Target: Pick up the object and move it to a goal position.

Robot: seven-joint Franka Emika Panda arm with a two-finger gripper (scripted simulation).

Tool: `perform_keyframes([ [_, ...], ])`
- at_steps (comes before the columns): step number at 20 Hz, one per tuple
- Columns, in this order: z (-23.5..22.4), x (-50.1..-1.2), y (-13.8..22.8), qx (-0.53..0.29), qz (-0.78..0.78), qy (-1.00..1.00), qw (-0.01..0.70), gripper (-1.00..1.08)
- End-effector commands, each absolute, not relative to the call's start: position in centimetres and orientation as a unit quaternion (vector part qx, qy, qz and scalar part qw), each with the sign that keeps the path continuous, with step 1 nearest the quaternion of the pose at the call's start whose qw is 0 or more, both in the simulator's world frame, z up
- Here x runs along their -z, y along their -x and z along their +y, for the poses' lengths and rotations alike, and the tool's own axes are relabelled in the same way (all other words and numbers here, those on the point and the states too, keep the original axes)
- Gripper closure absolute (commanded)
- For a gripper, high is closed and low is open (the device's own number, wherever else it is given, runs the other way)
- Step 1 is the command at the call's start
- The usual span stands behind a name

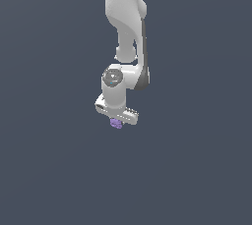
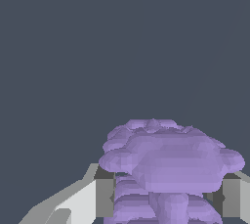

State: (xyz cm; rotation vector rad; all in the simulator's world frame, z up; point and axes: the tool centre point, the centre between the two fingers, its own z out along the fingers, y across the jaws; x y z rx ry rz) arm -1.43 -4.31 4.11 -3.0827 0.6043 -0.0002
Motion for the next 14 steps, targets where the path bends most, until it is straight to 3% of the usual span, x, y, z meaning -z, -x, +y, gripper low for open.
perform_keyframes([
  [1,-4.4,-4.4,1.7,0.0,0.192,0.981,0.0,1.08],
  [14,-5.9,-8.7,6.2,0.0,0.193,0.981,0.001,1.08],
])
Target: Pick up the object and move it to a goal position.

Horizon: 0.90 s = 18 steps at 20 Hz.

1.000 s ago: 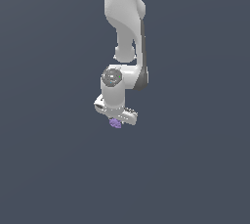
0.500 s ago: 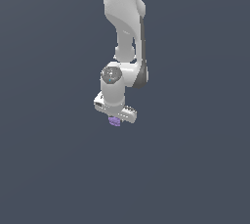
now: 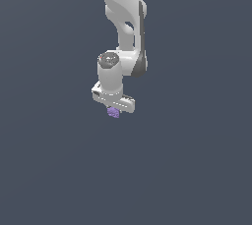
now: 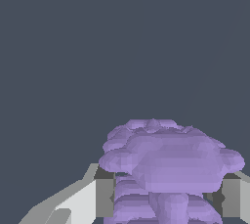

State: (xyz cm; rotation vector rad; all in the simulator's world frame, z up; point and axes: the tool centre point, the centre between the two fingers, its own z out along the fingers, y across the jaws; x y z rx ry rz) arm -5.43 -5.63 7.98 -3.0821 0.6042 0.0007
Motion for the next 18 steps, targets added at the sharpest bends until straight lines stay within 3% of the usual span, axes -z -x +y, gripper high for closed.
perform_keyframes([
  [1,-6.1,-9.3,6.7,0.0,0.193,0.981,0.001,1.08],
  [18,-8.7,-16.8,14.0,0.0,0.193,0.981,0.001,1.08],
])
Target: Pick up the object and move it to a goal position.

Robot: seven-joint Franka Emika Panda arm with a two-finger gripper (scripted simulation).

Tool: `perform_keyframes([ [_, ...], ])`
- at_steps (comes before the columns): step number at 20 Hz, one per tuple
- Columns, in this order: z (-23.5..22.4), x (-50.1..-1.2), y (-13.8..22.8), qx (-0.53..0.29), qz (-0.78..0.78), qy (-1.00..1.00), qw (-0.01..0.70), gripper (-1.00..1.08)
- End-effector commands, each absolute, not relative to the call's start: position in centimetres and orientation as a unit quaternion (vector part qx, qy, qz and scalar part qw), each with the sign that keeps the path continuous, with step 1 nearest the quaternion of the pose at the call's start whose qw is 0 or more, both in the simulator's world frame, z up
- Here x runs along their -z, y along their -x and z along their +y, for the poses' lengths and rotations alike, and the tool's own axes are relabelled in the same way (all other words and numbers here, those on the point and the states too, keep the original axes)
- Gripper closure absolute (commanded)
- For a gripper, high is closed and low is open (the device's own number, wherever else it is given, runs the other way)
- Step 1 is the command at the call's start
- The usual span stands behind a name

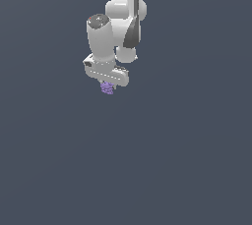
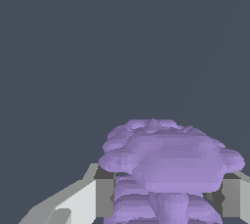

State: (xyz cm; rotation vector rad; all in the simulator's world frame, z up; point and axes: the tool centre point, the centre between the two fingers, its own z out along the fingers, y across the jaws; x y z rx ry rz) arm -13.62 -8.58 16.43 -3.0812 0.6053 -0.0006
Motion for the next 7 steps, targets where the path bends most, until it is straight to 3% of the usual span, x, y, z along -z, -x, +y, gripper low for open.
perform_keyframes([
  [1,-8.79,-17.02,14.18,0.0,0.193,0.981,0.001,1.08],
  [7,-8.99,-17.59,14.62,0.0,0.193,0.981,0.0,1.08],
])
